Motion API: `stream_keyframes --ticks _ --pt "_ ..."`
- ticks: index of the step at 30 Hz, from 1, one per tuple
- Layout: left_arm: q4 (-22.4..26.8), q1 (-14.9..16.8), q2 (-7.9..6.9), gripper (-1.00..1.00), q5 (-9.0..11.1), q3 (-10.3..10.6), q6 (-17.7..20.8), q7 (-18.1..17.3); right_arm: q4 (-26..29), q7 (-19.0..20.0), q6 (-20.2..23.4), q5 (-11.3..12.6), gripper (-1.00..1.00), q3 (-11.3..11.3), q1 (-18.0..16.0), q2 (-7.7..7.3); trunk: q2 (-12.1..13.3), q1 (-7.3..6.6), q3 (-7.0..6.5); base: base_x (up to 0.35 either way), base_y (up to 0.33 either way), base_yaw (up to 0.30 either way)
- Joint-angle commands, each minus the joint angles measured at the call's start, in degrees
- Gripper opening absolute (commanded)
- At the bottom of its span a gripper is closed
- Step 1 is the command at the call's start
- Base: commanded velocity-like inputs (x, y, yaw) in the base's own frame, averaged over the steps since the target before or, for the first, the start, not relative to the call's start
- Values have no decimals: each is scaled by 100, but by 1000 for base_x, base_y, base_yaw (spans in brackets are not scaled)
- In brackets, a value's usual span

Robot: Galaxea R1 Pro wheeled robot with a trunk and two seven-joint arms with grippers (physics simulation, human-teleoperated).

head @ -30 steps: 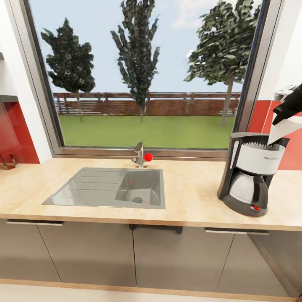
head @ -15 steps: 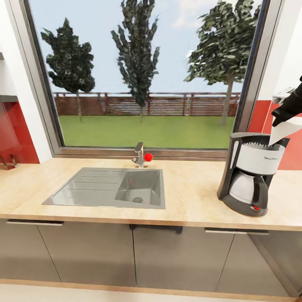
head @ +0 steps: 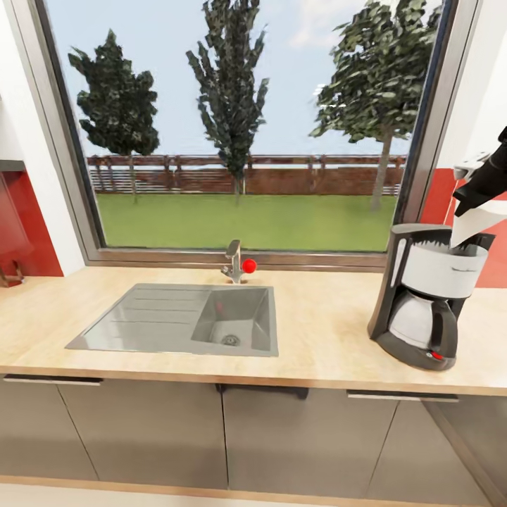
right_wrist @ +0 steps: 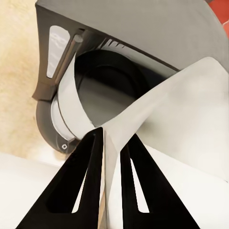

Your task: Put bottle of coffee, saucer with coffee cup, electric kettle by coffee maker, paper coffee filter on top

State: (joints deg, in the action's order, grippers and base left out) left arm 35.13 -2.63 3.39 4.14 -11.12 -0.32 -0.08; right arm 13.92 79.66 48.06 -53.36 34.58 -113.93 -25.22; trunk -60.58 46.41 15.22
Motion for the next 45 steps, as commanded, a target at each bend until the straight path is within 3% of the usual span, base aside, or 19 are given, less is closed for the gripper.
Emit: stream_keyframes --ticks 1,25,27,45 --pt "9 -1 4 100 43 -10 -3 -1 14 41 72 -53 -100 -21 4 -1 -3 2 6 92 0 0" --pt "9 -1 4 100 43 -6 -3 -1 22 -100 72 -70 -100 -29 121 -9 -3 2 6 38 0 0" --pt "-6 -1 68 100 51 -25 -46 -1 6 -21 93 -50 -100 -70 186 37 -3 2 6 0 0 0" --pt "-6 -1 77 100 58 -29 -44 -1 27 61 77 -43 -100 -79 180 29 -3 2 6 0 0 0"
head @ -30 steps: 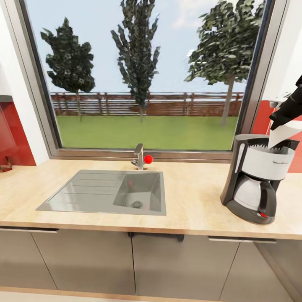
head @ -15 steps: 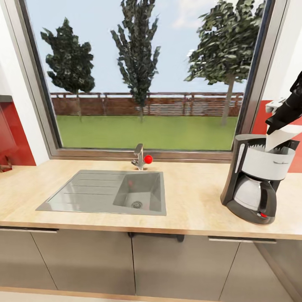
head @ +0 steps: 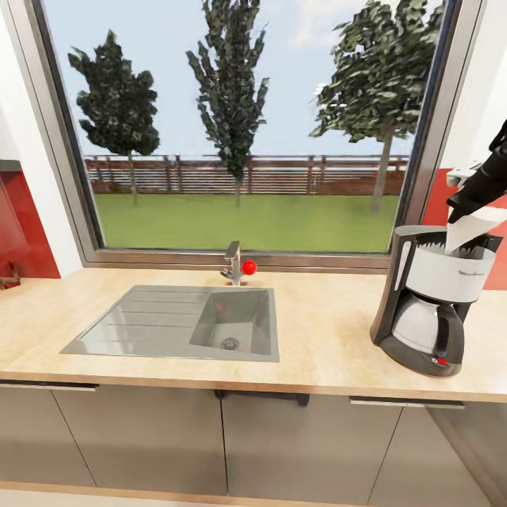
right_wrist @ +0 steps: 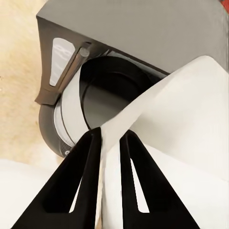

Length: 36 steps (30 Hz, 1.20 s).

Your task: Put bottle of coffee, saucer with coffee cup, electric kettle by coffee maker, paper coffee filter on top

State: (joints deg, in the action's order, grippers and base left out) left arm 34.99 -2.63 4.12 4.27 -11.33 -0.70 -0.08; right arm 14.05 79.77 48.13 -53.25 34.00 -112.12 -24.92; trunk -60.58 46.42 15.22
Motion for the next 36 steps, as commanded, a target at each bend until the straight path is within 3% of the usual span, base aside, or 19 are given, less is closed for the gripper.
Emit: stream_keyframes --ticks 1,8,9,36 --pt "8 -1 5 100 45 -8 -6 -1 17 56 81 -52 -100 -22 -34 -2 -4 1 7 0 0 0" --pt "8 -1 9 100 47 -10 -6 -1 27 80 157 -46 -100 -24 -144 -8 -4 1 7 0 0 0" --pt "8 -1 10 100 47 -10 -6 -1 29 80 861 -46 -100 -24 -146 -9 -4 1 7 0 0 0" --pt "8 -1 10 100 47 -10 -7 -1 36 71 882 -60 -100 8 -152 -4 -4 1 7 0 0 0"
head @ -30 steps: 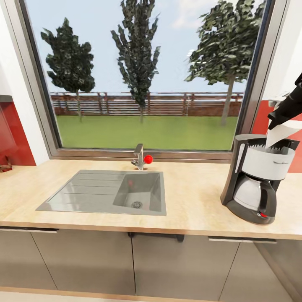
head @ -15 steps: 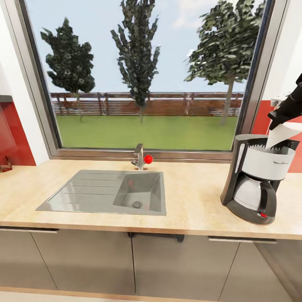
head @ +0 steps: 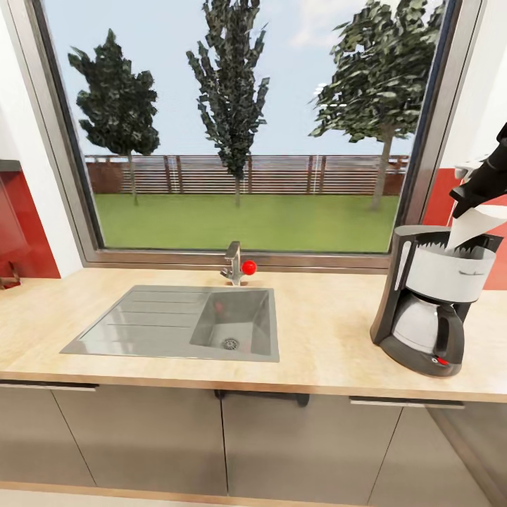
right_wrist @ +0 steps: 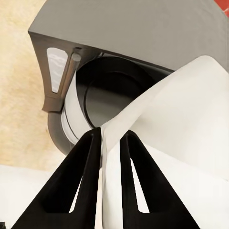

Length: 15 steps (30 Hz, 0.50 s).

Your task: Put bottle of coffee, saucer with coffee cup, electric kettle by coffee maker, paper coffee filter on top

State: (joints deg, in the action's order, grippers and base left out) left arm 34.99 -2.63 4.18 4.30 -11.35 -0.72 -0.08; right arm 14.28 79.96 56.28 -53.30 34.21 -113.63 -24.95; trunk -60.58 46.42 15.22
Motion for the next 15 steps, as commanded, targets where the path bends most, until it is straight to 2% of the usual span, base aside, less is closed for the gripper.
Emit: stream_keyframes --ticks 1,15 --pt "7 -1 4 100 45 -8 -6 -1 13 49 67 -57 -100 -11 -1 -1 -4 1 6 0 0 0" --pt "7 -1 4 100 45 -8 -8 -1 85 12 67 -81 -100 28 -1 -1 -4 1 6 0 0 0"
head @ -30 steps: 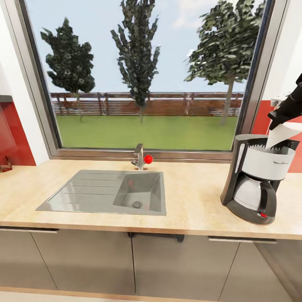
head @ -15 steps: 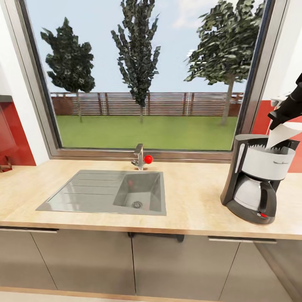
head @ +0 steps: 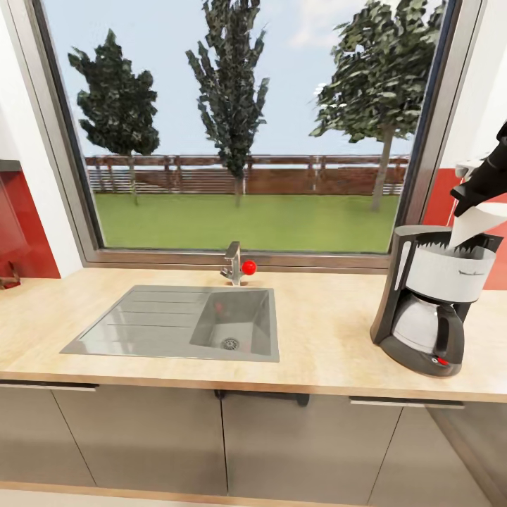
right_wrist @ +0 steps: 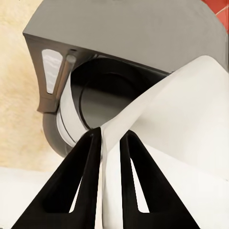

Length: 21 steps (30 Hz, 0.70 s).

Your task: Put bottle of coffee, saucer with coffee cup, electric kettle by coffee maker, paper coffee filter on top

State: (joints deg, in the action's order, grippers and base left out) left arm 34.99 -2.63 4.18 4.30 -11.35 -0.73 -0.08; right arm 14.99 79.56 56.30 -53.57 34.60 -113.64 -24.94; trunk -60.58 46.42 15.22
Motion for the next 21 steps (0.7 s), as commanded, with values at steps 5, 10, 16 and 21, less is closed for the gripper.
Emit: stream_keyframes --ticks 5,10,16,21 --pt "8 -1 4 100 45 -8 -6 -1 75 43 71 -59 -100 7 -1 -2 -4 1 6 0 0 0" --pt "8 -1 4 100 45 -8 -6 -1 89 34 73 -150 -100 11 1 -2 -4 1 6 0 0 0" --pt "8 -1 4 100 45 -8 -6 -1 91 34 71 -225 -100 -1 1 -2 -4 1 6 0 0 0" --pt "8 -1 4 100 45 -8 -3 -1 85 27 66 -332 -100 -10 7 -1 -4 1 6 0 0 0"
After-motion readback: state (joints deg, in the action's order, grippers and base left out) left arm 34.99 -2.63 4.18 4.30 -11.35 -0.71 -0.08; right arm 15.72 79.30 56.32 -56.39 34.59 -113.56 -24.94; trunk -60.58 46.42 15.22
